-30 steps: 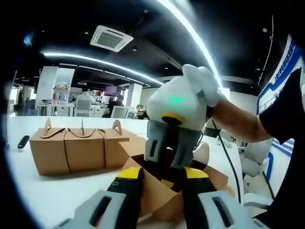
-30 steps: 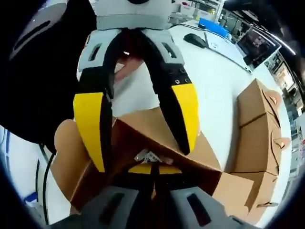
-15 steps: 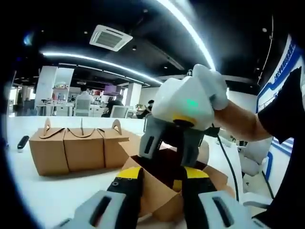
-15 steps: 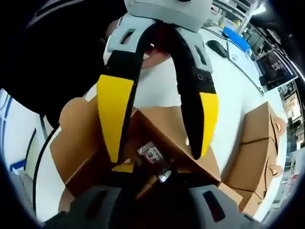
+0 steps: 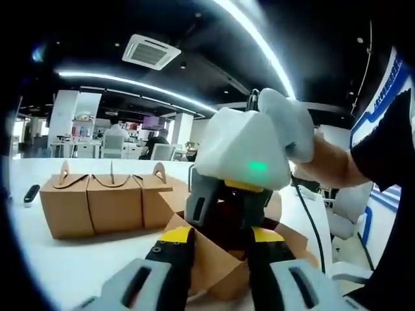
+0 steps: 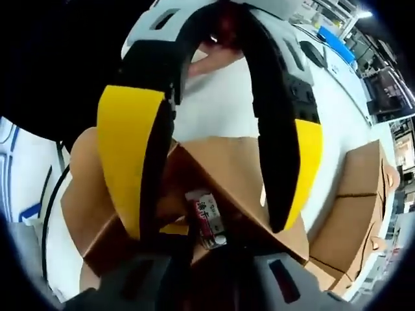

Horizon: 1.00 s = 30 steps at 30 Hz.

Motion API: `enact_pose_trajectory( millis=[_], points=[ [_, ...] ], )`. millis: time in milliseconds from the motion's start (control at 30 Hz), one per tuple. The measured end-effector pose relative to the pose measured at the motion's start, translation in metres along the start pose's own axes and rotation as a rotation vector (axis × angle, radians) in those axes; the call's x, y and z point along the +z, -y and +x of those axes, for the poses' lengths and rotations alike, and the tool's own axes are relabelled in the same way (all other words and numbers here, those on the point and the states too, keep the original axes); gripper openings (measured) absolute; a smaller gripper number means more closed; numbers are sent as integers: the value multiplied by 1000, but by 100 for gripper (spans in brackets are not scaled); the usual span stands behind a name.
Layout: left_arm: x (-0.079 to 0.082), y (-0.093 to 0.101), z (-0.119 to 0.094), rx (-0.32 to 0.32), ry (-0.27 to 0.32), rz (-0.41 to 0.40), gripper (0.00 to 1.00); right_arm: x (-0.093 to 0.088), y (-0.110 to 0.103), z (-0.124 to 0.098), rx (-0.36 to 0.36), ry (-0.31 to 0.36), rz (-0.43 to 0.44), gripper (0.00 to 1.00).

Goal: Pick up one paper box from the group, open the paper box, and remove the item inside

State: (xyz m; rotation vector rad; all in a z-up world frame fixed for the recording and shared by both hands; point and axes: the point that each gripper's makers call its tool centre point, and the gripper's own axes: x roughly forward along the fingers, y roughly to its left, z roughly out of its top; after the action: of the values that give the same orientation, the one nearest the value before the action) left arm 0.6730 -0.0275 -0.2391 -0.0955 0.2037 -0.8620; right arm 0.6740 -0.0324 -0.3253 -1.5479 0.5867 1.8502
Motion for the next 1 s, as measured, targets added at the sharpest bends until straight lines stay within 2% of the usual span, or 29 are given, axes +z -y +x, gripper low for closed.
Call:
enact_pose_trajectory(
  millis=[200,267,333,500,700,800,833,1000],
  points=[
    [0,0,0,2,0,4,35,-2,-1,-2,-26,3,-33,19],
    [0,0,0,3,-7,12,35,0,1,-2,-62,31,-86,19],
    [0,0,0,3,-14,15,35,-4,0,-4,-101,42,-36,18],
    [0,0,2,13,-20,20,34,-6,1,-18,-197,57,-7,18],
    [1,1,4,48,-29,35,33,-8,3,-36,-306,24,-2,18],
    [2,1,4,66,-30,48,32,-8,4,-39,-324,22,-2,18],
    [2,1,4,73,-31,53,32,-12,12,-51,-428,-29,-16,18],
    [2,1,4,99,-31,70,30,-10,8,-72,-550,-42,-7,17]
  ],
)
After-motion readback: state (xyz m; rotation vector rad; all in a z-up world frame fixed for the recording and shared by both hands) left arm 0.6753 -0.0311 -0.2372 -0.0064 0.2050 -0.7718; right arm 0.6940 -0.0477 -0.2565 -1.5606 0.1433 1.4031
